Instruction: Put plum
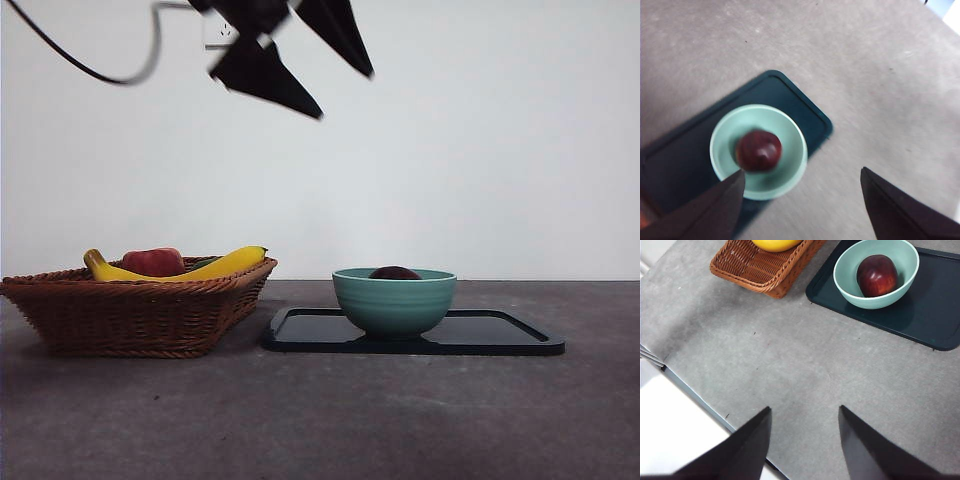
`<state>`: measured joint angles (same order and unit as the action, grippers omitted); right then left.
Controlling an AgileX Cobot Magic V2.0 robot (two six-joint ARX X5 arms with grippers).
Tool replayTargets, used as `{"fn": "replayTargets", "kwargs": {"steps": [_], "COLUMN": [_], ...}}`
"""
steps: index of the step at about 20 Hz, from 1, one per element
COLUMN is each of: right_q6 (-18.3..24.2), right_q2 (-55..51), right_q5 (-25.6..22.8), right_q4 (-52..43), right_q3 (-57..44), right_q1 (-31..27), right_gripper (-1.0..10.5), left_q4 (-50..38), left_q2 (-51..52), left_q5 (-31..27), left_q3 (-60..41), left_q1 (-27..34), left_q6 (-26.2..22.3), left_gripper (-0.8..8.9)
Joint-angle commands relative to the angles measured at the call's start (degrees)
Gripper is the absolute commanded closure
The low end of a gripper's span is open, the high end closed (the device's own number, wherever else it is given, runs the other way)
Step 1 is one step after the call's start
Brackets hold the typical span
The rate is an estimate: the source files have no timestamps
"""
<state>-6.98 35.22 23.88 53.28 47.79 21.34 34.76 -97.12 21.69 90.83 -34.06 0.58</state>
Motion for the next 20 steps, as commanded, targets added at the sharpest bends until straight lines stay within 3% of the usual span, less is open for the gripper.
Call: {"fn": "replayTargets", "kwargs": {"steps": [1,8,20], "right_q6": [-0.5,-1.1,-1.6], "right_q2": [0.2,0.2,0.2], "right_q5": [0.1,0.1,0.1], "right_q4": [-0.6,-0.5,-0.5], "right_q3": [0.4,0.4,0.4], "right_q1": [0.3,0.3,0.3], "right_gripper": [7.3,7.3,7.3], "left_q4": [-0.8,-7.3,-10.6], "left_q2": [-6.1,-18.1,-26.0], "left_q5": [-0.9,-3.8,-5.8], "left_q3": [4.2,6.2,6.2], "left_q1": [-1.1,-3.1,-4.7], "left_q6": [-2.4,-5.5,-7.9], "left_gripper": [4.4,4.4,4.4]}}
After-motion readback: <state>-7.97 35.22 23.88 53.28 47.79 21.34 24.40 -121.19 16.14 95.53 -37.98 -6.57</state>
